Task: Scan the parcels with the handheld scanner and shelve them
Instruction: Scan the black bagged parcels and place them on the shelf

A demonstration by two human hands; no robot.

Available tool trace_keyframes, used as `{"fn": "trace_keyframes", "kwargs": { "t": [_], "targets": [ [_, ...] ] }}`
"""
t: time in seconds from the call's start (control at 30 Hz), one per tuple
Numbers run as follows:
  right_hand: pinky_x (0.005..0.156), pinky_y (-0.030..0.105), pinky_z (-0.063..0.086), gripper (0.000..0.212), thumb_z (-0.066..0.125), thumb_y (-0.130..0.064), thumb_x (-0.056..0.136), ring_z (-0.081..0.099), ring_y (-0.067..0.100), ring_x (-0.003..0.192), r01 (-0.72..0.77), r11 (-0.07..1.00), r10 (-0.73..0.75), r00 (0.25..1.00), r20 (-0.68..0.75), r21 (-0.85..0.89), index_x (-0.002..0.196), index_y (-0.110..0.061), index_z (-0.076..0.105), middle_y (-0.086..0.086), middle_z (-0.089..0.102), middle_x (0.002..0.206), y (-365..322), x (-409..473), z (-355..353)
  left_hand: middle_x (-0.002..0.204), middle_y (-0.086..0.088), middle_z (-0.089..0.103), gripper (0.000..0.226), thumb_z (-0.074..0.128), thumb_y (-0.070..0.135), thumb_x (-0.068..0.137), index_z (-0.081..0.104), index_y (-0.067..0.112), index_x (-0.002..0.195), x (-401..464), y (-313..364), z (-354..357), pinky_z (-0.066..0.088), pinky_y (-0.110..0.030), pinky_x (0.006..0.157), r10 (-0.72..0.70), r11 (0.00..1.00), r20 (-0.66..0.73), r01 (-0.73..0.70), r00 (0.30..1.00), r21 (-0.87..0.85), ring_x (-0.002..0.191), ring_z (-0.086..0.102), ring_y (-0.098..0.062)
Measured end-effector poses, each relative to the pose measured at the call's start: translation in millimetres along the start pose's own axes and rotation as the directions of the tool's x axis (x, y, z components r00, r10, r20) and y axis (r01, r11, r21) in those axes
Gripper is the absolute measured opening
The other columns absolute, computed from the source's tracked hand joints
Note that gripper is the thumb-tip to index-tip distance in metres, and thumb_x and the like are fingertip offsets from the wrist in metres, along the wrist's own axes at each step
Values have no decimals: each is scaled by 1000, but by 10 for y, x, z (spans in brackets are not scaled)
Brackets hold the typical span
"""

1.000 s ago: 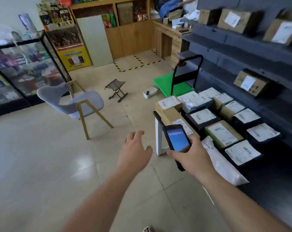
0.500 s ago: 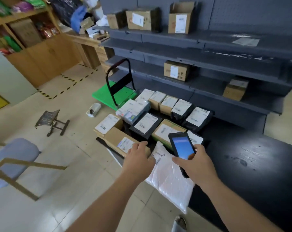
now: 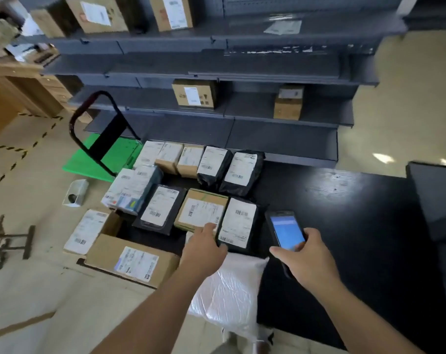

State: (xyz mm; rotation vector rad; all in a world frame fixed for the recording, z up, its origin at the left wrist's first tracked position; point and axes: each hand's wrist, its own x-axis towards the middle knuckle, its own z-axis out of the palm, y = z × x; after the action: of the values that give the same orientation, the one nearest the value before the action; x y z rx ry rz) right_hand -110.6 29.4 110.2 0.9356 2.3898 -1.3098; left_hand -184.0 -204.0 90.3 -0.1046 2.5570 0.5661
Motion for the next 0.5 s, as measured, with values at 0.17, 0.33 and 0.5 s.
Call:
{"fn": "trace_keyframes", "kwargs": {
  "t": [0.17,0.33,0.5],
  "targets": [
    [67,35,52,85,86,-52,73,62,11,84,-103,994,101,994,-49,-26,139,-20,44,-4,59,106,90,183,70,142,-5,50,61,61,34,99,40,19,153,463,74,141,51,-44,102,19,998,67,-23,998,54,124,55,-28],
    [67,36,56,83,86,-51,73,63,12,81,-182,982,176,979,-106,-56,138,-20,43,-2,59,109,98,370,183,147,-9,49,67,63,33,96,38,17,157,918,118,294,52,-46,102,23,997,123,-33,992,75,125,57,-31],
    [68,39,58,91,83,-57,71,65,19,87,-255,964,244,960,-137,-71,142,-20,39,0,60,113,136,586,267,152,-11,44,68,62,32,98,35,14,157,1263,107,446,49,-47,105,-1,995,166,-16,986,100,132,52,-33]
  ]
}}
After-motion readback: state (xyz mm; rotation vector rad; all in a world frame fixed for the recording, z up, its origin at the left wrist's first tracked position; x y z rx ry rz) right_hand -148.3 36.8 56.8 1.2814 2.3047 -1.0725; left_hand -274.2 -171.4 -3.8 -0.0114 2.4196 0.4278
